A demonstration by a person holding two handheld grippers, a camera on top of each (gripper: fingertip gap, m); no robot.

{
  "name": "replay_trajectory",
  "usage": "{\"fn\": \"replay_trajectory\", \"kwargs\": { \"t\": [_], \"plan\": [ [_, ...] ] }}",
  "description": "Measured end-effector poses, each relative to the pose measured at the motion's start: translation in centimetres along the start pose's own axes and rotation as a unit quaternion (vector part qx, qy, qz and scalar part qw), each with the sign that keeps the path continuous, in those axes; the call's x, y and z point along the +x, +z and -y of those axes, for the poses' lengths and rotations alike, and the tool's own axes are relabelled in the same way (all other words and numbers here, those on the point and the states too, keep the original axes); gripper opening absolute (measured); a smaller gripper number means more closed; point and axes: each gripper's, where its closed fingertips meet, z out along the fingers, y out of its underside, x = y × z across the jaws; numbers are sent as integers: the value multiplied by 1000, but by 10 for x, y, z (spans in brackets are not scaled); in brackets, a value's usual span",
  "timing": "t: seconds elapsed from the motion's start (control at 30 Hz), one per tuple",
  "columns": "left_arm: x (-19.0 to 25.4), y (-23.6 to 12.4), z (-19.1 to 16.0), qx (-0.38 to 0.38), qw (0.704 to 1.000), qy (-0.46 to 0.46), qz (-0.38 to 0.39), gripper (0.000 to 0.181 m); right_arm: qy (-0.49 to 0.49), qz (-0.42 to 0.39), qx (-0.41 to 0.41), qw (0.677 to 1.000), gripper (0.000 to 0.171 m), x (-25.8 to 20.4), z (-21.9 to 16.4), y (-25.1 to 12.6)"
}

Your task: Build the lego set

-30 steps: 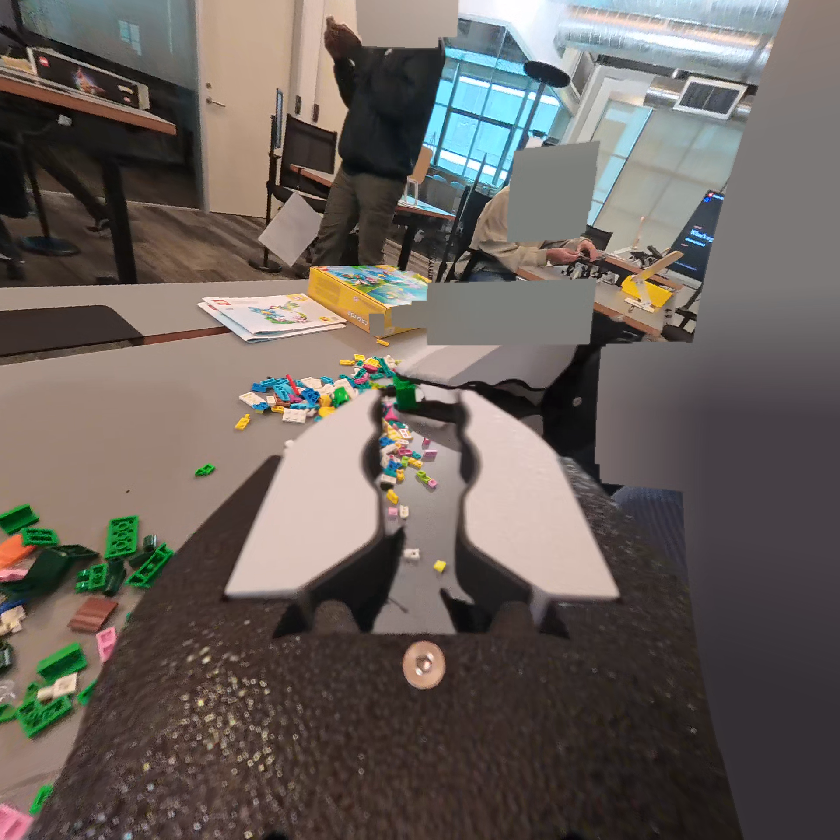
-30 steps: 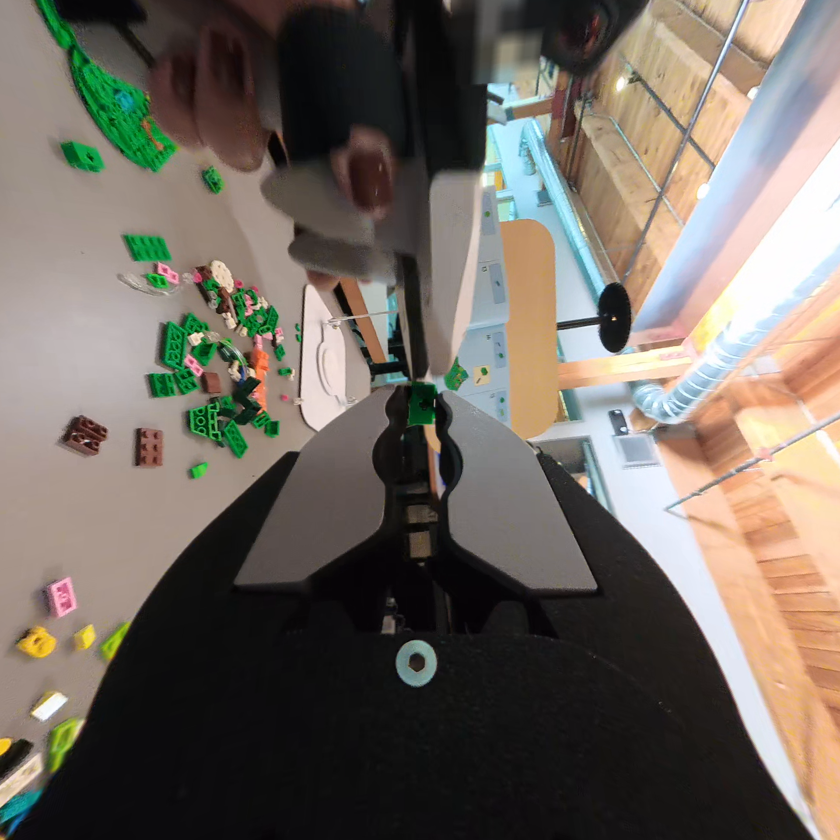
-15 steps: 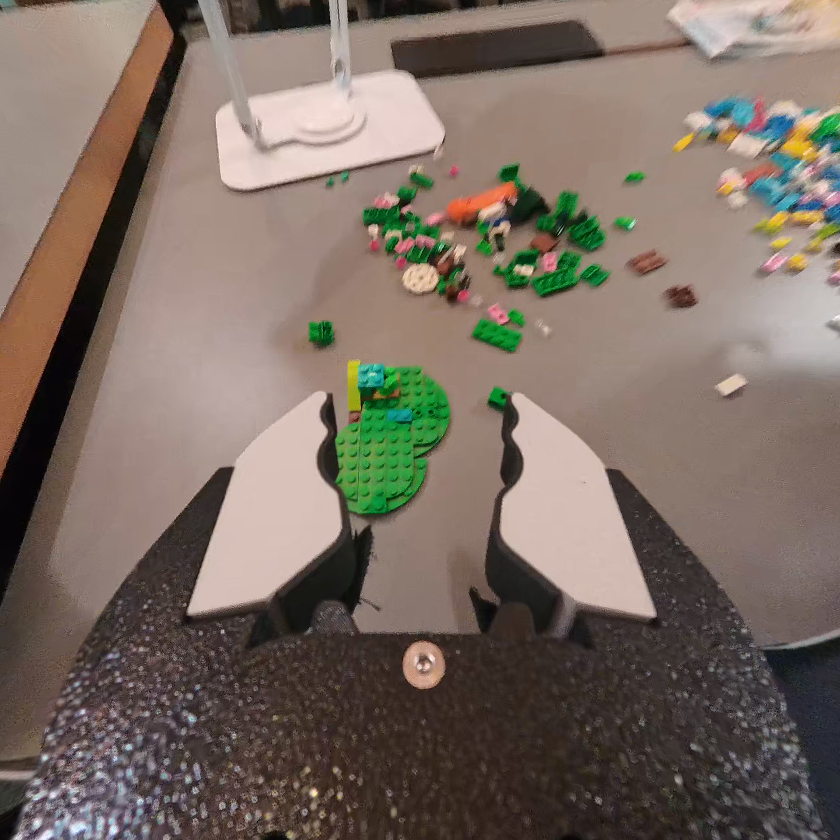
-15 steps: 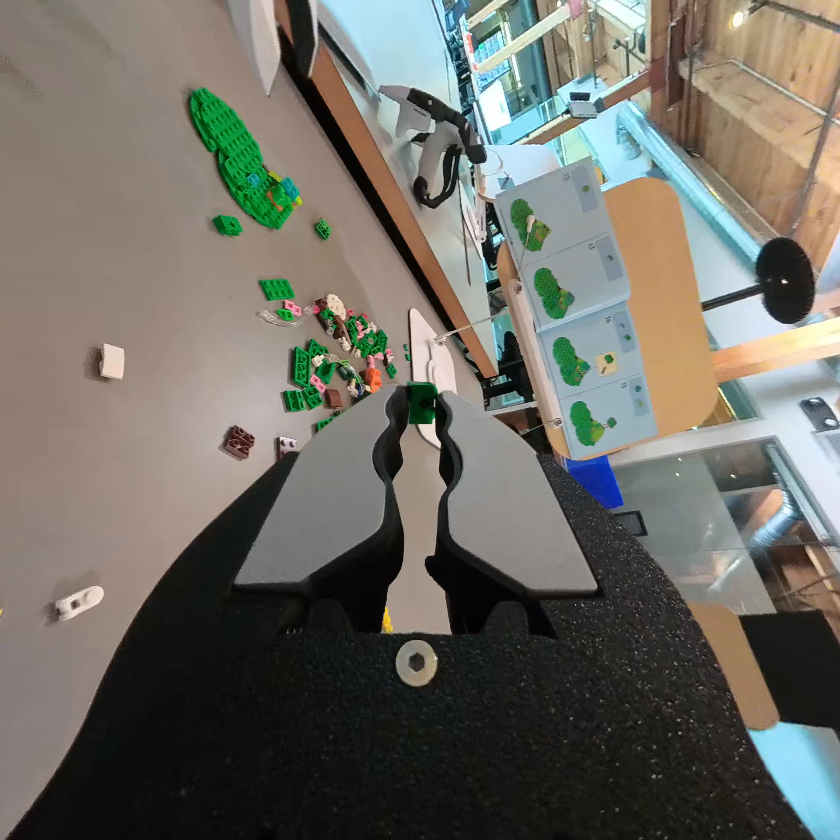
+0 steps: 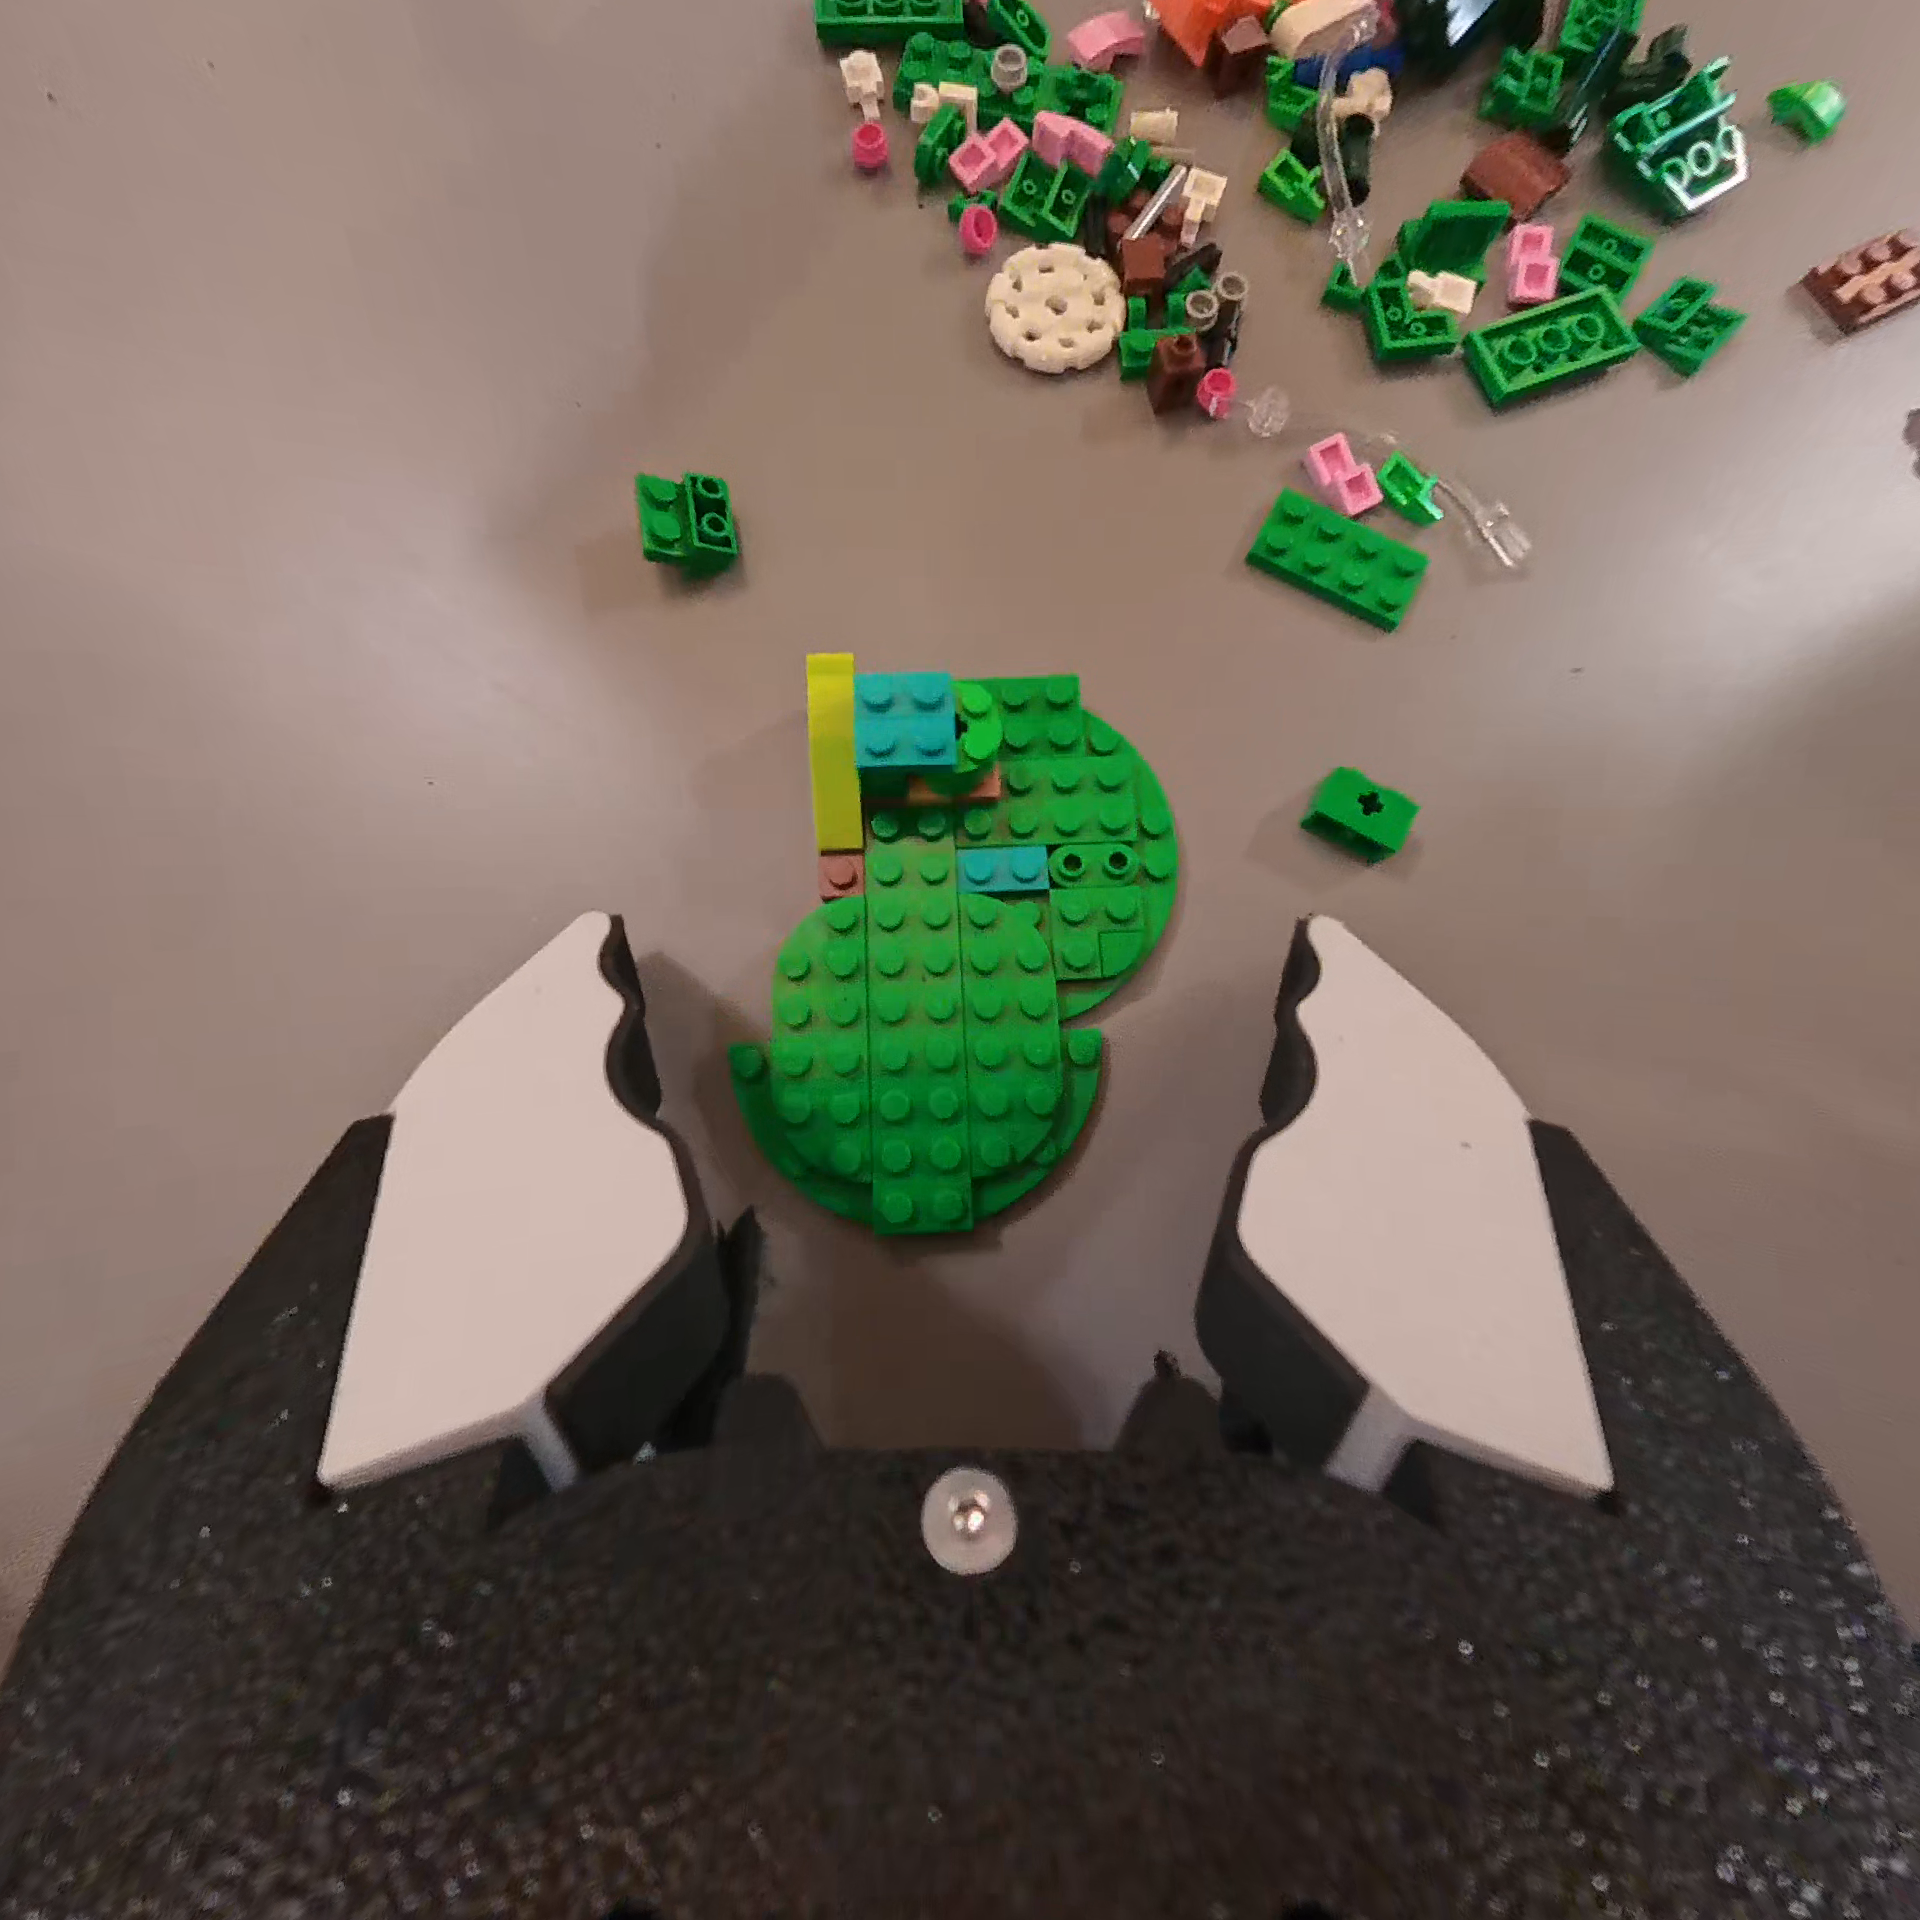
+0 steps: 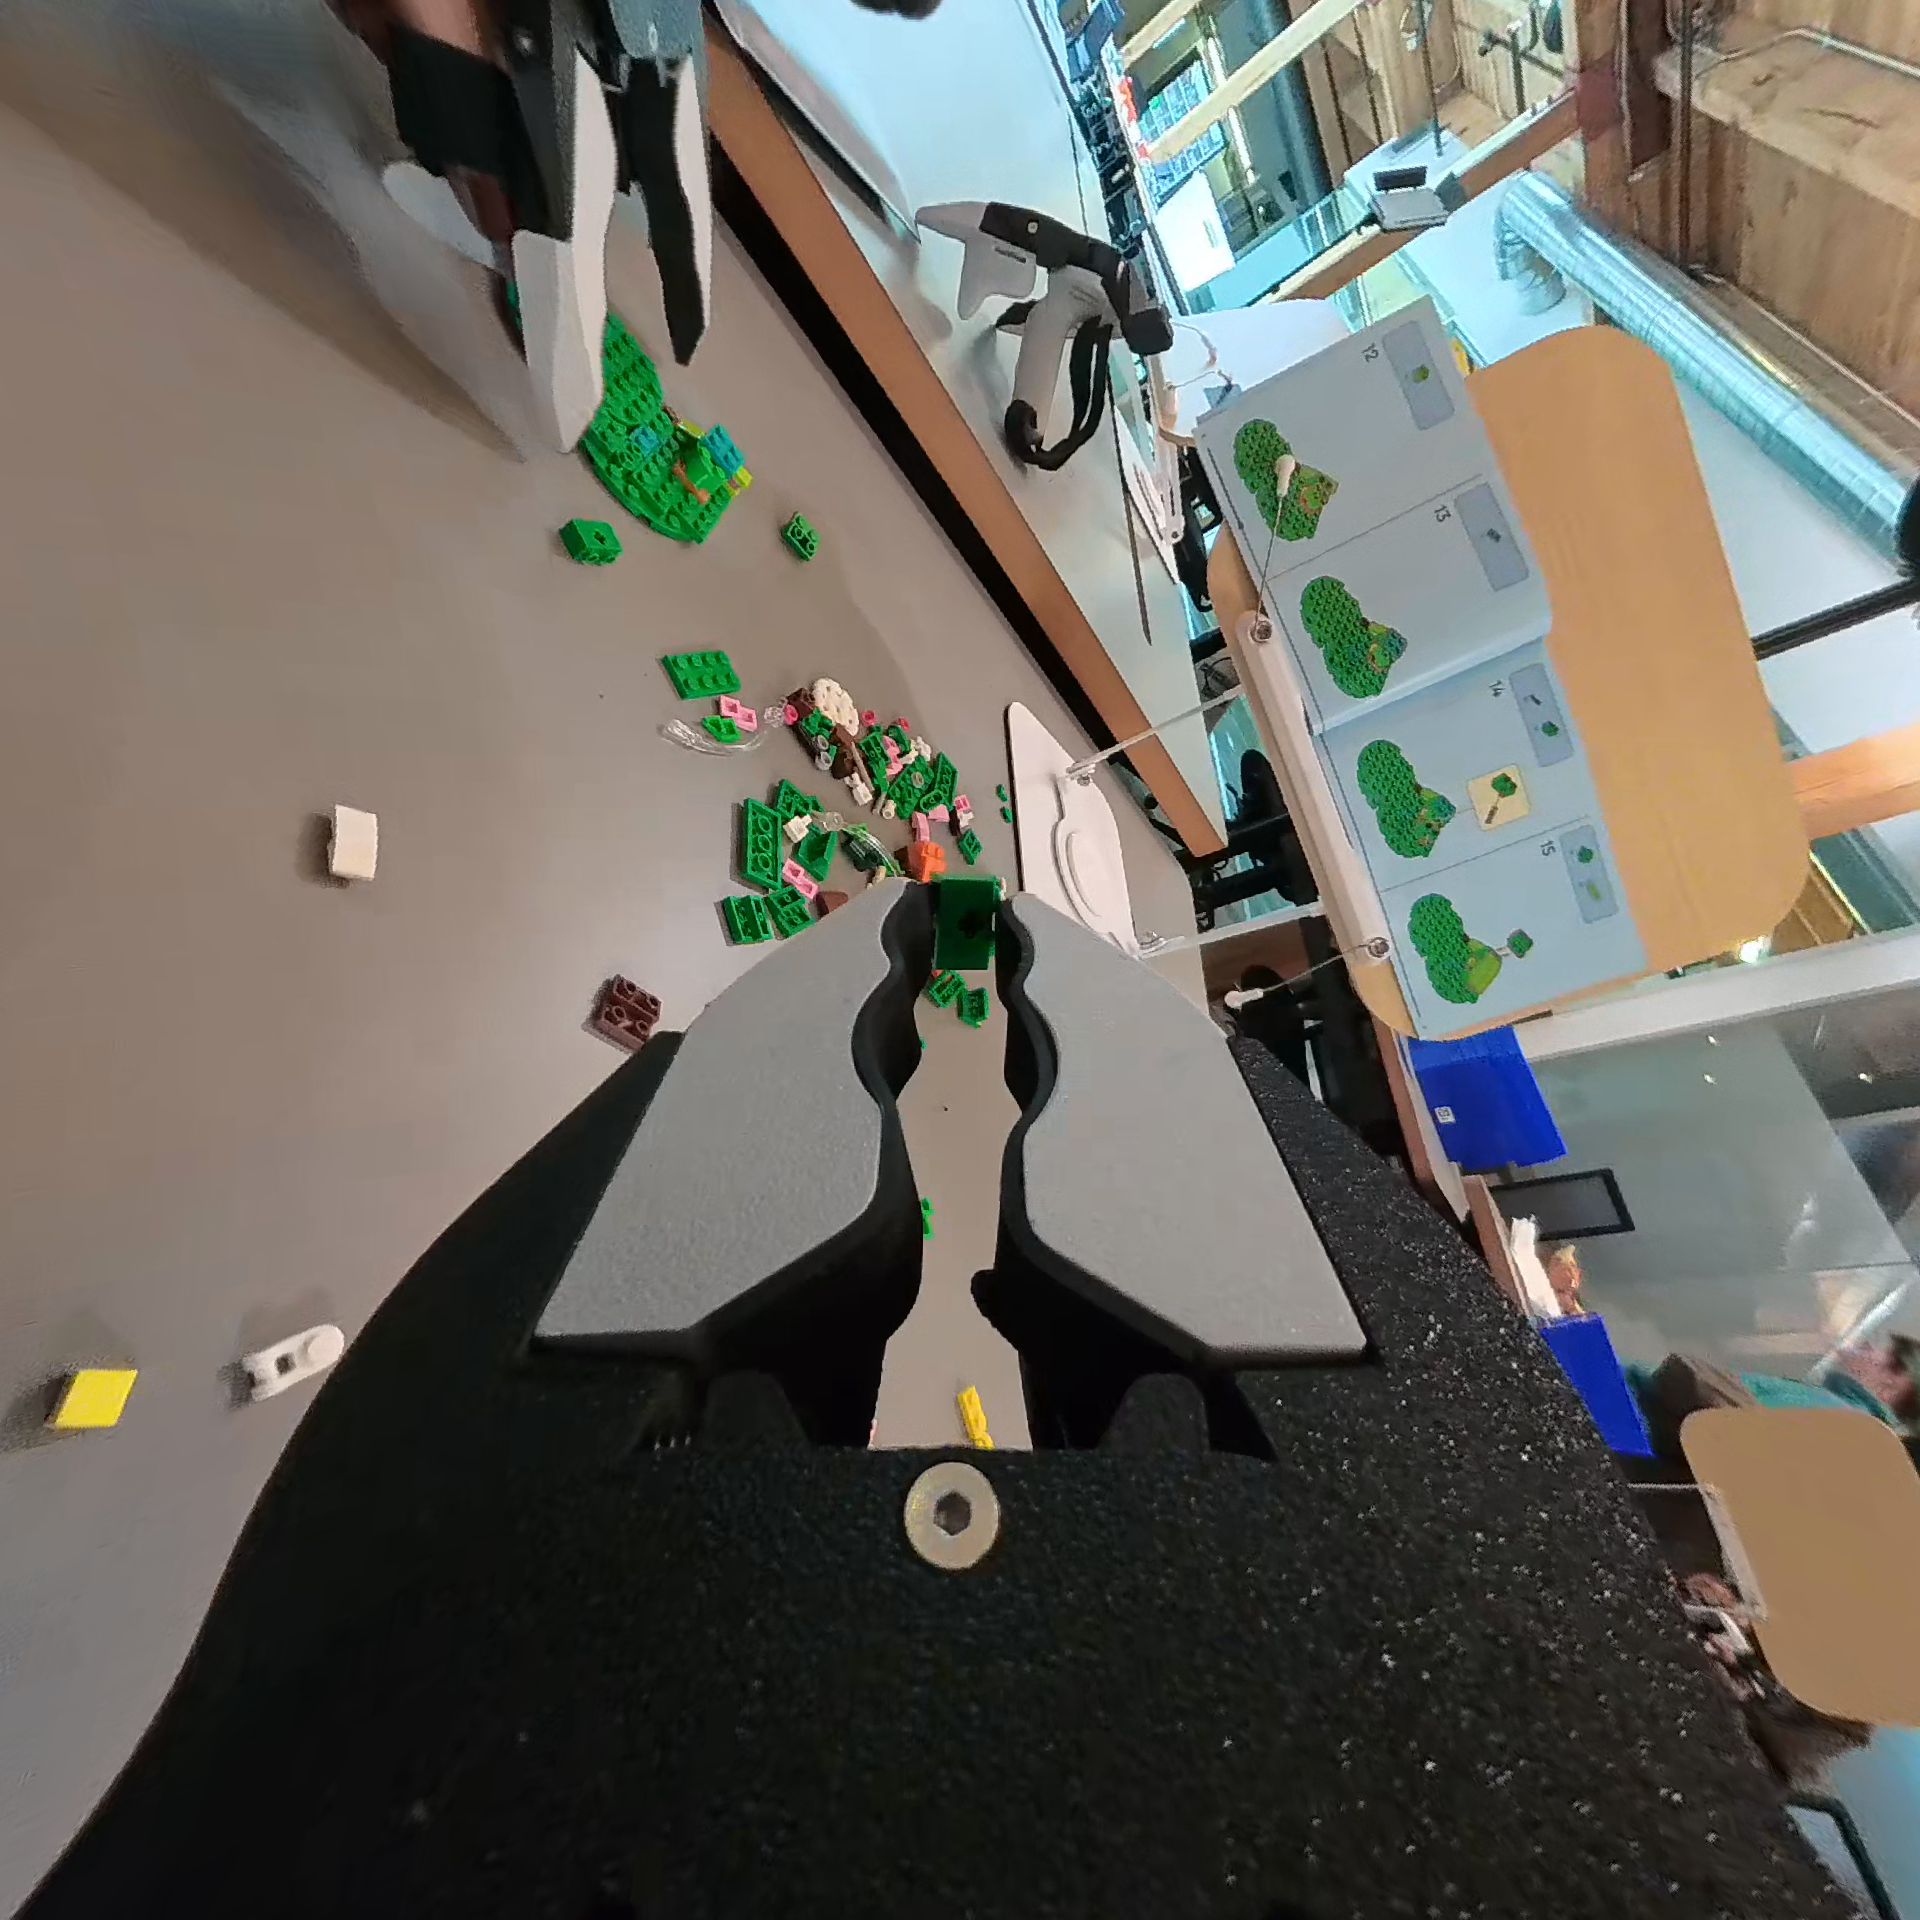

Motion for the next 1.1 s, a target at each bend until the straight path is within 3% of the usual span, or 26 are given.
{"fn": "replay_trajectory", "kwargs": {
  "t": [0.57, 0.97, 1.03, 1.1],
  "plan": [
    [2, 4, 3, -12, 1000, 27, -7, 64, 12, 16, 1, 1000, 11, -6, -1, 2],
    [4, 1, 2, -9, 999, 26, -23, 64, 25, 20, 10, 999, 11, -6, 0, 2],
    [0, -3, -2, -26, 999, 29, -9, 87, 31, 22, 13, 999, 11, -7, 1, 2],
    [7, -11, 9, 12, 998, 64, -10, 89, 44, 27, 19, 999, 11, -8, 2, 2]
  ]
}}
